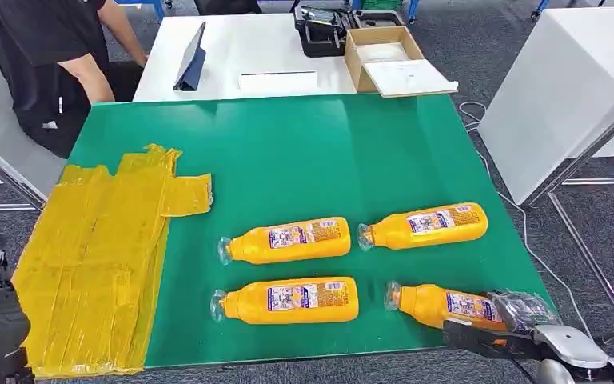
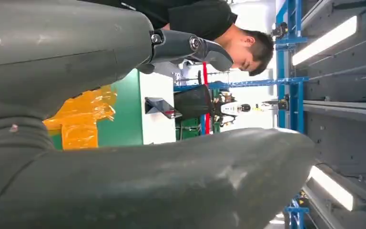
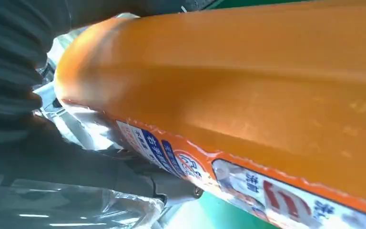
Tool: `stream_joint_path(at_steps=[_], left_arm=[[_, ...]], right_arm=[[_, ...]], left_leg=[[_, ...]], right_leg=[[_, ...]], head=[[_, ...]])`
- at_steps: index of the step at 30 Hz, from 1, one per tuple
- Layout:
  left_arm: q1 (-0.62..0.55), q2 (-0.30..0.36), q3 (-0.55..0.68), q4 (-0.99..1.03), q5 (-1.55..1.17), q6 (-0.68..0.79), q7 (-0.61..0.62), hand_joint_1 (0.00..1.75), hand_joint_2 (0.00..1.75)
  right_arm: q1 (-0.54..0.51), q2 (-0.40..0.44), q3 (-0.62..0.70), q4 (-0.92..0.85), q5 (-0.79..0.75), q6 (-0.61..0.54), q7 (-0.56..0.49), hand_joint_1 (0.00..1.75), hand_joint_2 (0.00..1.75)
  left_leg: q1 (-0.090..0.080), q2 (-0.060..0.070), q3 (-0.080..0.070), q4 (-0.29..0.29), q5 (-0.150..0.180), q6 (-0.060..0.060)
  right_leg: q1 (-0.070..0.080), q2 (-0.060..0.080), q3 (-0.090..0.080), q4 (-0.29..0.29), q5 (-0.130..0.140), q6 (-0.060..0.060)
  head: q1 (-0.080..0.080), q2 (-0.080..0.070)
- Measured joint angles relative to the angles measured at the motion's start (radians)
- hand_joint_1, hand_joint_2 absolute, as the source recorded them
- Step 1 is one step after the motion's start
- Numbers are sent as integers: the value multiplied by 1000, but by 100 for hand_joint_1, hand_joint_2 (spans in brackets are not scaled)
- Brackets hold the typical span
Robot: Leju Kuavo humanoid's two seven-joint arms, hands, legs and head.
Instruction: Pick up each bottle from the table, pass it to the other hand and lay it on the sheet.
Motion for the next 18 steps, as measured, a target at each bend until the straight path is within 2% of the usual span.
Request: stream_joint_path(at_steps=[12, 15, 18], left_arm=[[-38, 15, -24, 33, 3, 29, 1, 0, 0], [-46, 16, -29, 38, 3, 33, 6, 0, 0], [-51, 18, -34, 43, 8, 33, 39, 0, 0]], right_arm=[[-29, 37, 1, 5, 0, 24, 26, 175, 175], [-45, 67, -11, 5, -64, 18, 26, 175, 175], [-78, 113, -19, -7, -190, -15, 30, 175, 175]], left_leg=[[0, 1, 1, 0, 0, 0], [0, 2, 1, 0, 0, 0], [0, 3, 1, 0, 1, 0]], right_leg=[[0, 1, 2, 0, 0, 0], [0, 1, 2, 0, 0, 0], [0, 1, 2, 0, 1, 0]], head=[[0, 0], [0, 0], [0, 0]])
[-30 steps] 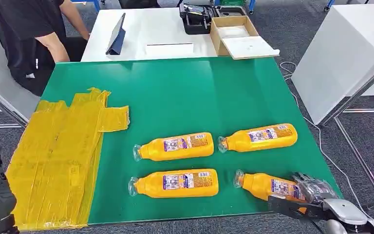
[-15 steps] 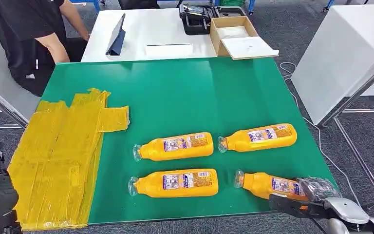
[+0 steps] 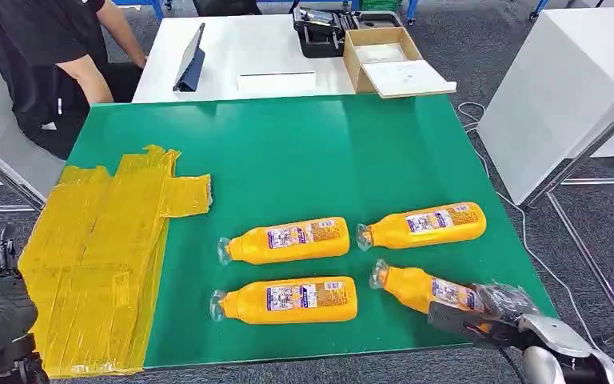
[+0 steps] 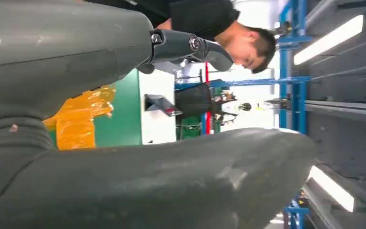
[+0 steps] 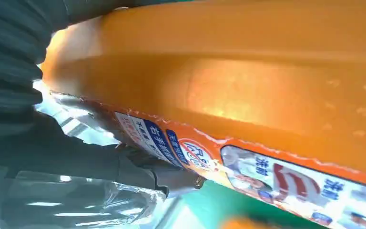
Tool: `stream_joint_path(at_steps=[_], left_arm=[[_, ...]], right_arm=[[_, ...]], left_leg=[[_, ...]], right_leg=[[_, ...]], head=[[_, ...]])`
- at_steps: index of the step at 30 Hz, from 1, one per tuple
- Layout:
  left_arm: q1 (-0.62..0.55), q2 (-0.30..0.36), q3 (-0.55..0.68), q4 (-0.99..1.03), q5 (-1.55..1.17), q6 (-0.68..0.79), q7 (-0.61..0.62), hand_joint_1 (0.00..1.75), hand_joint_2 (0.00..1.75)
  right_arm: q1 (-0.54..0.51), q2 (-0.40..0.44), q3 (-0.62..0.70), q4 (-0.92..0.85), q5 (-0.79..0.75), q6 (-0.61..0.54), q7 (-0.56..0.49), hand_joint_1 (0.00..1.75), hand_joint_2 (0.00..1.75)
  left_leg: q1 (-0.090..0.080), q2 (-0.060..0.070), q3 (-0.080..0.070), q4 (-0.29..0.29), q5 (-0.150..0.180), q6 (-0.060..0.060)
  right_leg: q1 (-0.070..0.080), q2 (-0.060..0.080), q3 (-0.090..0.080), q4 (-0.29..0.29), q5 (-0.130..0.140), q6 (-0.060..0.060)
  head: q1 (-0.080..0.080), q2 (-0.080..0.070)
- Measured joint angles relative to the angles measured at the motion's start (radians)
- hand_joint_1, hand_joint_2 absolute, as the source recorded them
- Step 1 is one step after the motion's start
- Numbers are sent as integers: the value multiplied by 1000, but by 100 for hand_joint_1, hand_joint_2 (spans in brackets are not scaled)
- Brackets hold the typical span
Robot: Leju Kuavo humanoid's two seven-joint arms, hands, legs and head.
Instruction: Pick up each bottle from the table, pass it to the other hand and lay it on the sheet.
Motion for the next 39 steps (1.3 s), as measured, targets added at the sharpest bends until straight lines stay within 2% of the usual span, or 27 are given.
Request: stream_joint_path(at_steps=[4, 8, 14, 15, 21, 27, 33, 39], left_arm=[[1, 3, -21, 11, 7, -9, 35, 0, 0], [-4, 4, -24, 25, 16, -7, 36, 0, 0], [-28, 9, -56, 57, 33, -5, 54, 0, 0], [-37, 10, -67, 65, 33, -3, 56, 0, 175], [-130, 16, -159, 132, 42, 11, 73, 0, 175], [-248, 15, -257, 209, 34, 21, 73, 0, 175], [-309, 7, -328, 264, 2, 15, 94, 0, 175], [-369, -5, -408, 326, -32, 108, 79, 0, 175]], right_arm=[[-64, 58, 0, -53, -167, -59, 24, 175, 175], [-141, 58, 10, -78, -322, -120, 29, 175, 175], [-232, 58, 37, -82, -387, -209, 10, 175, 175], [-245, 61, 50, -82, -387, -226, 10, 175, 175], [-369, 119, 157, -43, -416, -288, 16, 175, 175], [-520, 184, 313, 87, -484, -348, 34, 175, 175], [-561, 226, 388, 150, -602, -396, 53, 175, 175], [-556, 291, 452, 143, -738, -429, 87, 175, 175]], left_leg=[[1, 0, 0, 0, 1, 0], [2, 0, 0, 0, 1, 0], [1, 0, -1, 0, 1, 0], [1, 0, -1, 0, 1, 0], [2, 0, -2, 0, 4, -1], [3, 0, -2, 0, 5, -2], [3, -2, -5, 0, 5, -2], [3, -1, -6, 0, 5, -2]], right_leg=[[0, 0, 0, 0, 0, 0], [0, 0, 0, 0, 0, 0], [-1, -1, -1, 0, 0, 0], [-1, -1, 0, 0, 0, 0], [-2, 0, 0, 1, 0, 0], [-2, 0, -1, 1, 3, -3], [-2, -1, -3, 1, 2, -3], [-2, -1, -4, 1, 2, -3]], head=[[0, 0], [0, 0], [0, 0], [0, 0], [0, 0], [0, 0], [0, 0], [0, 0]])
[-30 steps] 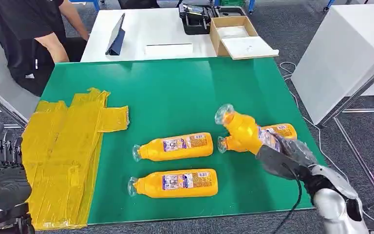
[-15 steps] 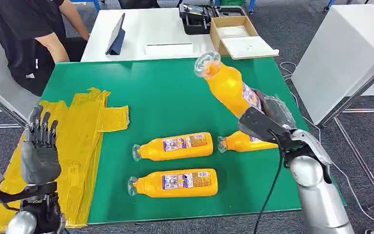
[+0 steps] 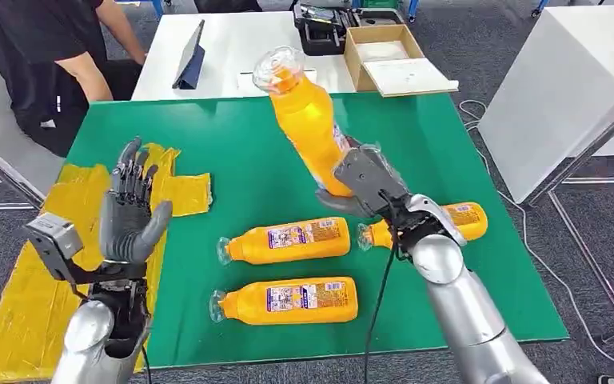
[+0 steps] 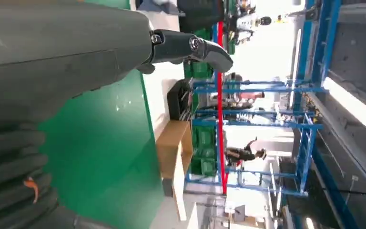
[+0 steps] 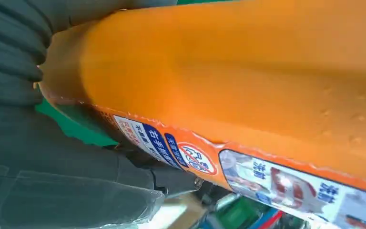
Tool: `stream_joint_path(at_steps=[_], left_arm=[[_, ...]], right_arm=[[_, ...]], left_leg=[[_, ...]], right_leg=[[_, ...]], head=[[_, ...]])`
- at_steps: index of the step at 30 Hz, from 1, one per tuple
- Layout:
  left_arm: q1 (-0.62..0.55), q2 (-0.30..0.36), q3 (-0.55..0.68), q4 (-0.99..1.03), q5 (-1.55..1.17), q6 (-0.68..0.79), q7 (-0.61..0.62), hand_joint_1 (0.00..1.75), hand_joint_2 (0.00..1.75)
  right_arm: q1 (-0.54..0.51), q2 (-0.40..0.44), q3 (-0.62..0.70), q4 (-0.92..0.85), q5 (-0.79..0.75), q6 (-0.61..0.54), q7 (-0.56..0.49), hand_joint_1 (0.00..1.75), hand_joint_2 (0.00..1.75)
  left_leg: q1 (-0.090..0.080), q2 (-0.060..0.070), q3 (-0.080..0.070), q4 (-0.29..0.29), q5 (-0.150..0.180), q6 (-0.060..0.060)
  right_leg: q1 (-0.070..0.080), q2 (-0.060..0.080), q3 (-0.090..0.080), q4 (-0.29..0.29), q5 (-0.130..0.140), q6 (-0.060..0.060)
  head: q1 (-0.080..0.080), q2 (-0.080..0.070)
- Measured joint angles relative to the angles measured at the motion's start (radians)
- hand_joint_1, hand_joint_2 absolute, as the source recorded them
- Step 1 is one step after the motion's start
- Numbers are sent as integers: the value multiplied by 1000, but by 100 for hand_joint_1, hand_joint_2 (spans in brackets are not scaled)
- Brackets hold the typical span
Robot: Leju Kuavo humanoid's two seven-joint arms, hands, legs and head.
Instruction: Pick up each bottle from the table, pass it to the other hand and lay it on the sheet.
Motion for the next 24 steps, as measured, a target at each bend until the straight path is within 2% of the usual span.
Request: stream_joint_path(at_steps=[12, 24], left_arm=[[-31, -1, -87, 62, -47, 71, -28, 0, 175], [-31, -1, -118, 50, 52, 71, -31, 0, 175]], right_arm=[[8, 70, 40, -26, -247, 47, 42, 175, 175], [-37, 89, 63, 28, -310, 42, 52, 175, 175]], left_leg=[[0, 0, -1, 0, 0, 0], [0, 0, -2, 0, 0, 0]], right_leg=[[0, 0, -1, 0, 0, 0], [0, 0, -1, 0, 0, 0]], head=[[0, 0], [0, 0]])
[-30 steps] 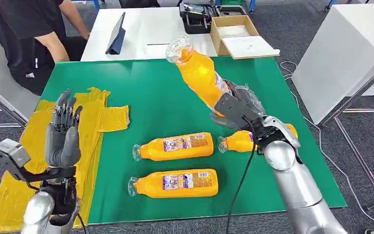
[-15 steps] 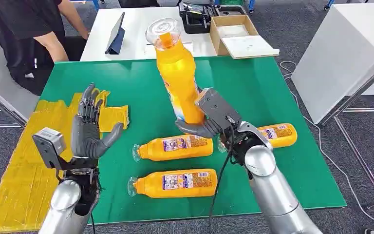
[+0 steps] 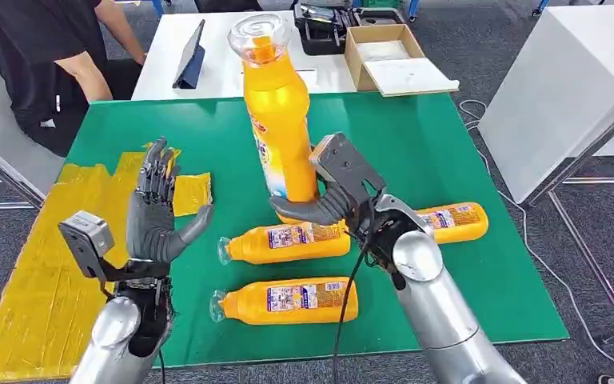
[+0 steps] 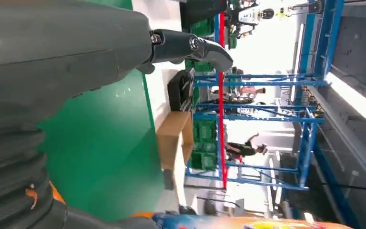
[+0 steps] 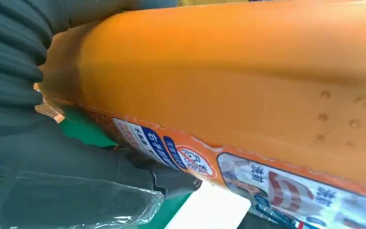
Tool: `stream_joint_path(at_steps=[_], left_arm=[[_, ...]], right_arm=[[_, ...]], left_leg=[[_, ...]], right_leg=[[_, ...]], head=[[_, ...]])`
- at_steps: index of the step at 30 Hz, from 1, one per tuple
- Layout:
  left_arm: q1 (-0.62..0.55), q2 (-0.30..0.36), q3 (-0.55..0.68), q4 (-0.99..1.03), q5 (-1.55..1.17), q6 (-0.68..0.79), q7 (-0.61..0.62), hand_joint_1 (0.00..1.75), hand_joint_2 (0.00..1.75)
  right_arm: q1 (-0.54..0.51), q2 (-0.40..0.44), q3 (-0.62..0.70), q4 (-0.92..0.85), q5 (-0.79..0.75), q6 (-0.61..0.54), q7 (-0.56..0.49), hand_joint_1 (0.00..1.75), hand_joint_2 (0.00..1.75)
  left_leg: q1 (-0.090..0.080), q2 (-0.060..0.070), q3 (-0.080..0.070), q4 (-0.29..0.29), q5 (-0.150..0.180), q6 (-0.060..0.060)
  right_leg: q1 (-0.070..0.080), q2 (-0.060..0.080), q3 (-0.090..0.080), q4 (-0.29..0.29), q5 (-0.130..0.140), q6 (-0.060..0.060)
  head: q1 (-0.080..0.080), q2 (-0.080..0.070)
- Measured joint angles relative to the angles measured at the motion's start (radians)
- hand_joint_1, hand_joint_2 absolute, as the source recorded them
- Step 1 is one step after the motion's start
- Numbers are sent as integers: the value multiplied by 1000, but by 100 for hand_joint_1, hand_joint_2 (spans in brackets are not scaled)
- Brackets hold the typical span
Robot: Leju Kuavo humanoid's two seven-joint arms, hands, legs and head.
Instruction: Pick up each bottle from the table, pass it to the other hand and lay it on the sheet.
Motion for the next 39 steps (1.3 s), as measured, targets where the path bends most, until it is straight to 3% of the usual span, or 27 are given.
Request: stream_joint_path(at_steps=[8, 19, 29, 39], left_arm=[[3, 8, -20, -50, 140, -58, 25, 0, 175], [7, 22, -42, -87, 135, -57, 33, 0, 175], [40, 27, 9, -80, 111, 12, 23, 0, 175], [50, 25, 43, -45, 101, 36, 19, 0, 175]], right_arm=[[-33, 0, 29, 135, 107, -6, 22, 175, 175], [-33, 10, 50, 208, 173, 7, 35, 175, 175], [-18, 34, 55, 159, 183, 15, 32, 175, 175], [16, 39, 89, 62, 98, 48, 17, 175, 175]], left_leg=[[0, 0, 0, 0, 0, 0], [0, 0, 0, 0, 0, 0], [0, 0, 0, 0, 0, 0], [0, 0, 0, 0, 0, 0]], right_leg=[[0, 0, 0, 0, 0, 0], [0, 0, 0, 0, 0, 0], [0, 0, -1, 0, 0, 0], [0, 0, -1, 0, 0, 0]], head=[[0, 0], [0, 0], [0, 0], [0, 0]])
